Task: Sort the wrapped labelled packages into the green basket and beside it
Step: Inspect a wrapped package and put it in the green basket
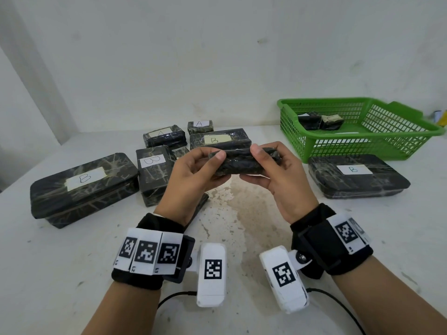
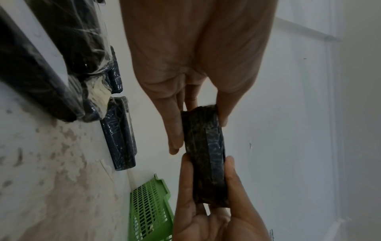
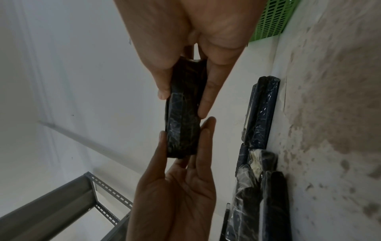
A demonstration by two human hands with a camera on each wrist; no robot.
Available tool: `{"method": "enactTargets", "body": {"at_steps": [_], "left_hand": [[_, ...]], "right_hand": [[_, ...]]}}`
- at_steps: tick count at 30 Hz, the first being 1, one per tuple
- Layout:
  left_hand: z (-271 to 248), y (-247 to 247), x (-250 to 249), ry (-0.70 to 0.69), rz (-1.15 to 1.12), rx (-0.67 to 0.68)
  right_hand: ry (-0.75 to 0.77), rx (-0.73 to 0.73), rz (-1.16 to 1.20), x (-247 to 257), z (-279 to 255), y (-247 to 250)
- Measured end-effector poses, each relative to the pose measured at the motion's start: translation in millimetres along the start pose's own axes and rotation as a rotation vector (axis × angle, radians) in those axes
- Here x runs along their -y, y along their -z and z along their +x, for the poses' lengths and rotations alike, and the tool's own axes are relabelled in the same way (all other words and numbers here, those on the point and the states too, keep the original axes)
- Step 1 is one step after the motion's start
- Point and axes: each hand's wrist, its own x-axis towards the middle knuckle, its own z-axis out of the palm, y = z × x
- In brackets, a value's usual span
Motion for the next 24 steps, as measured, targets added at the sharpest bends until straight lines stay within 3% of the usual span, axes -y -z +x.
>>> {"method": "enactTargets", "body": {"at_steps": [10,18,24], "left_hand": [[1,1,1,-0.006,-0.014,0.035],[1,5,-1,-0.046,-0.064,0.037],[6,11,-2,-0.064,-0.143,-0.067]], "right_hand": [[0.013,-0.004,0.022,2,0,1],[-0.132,0.005,0.134,-1,4,1],[-0.172,0.120,0.203,6,3,5]]}}
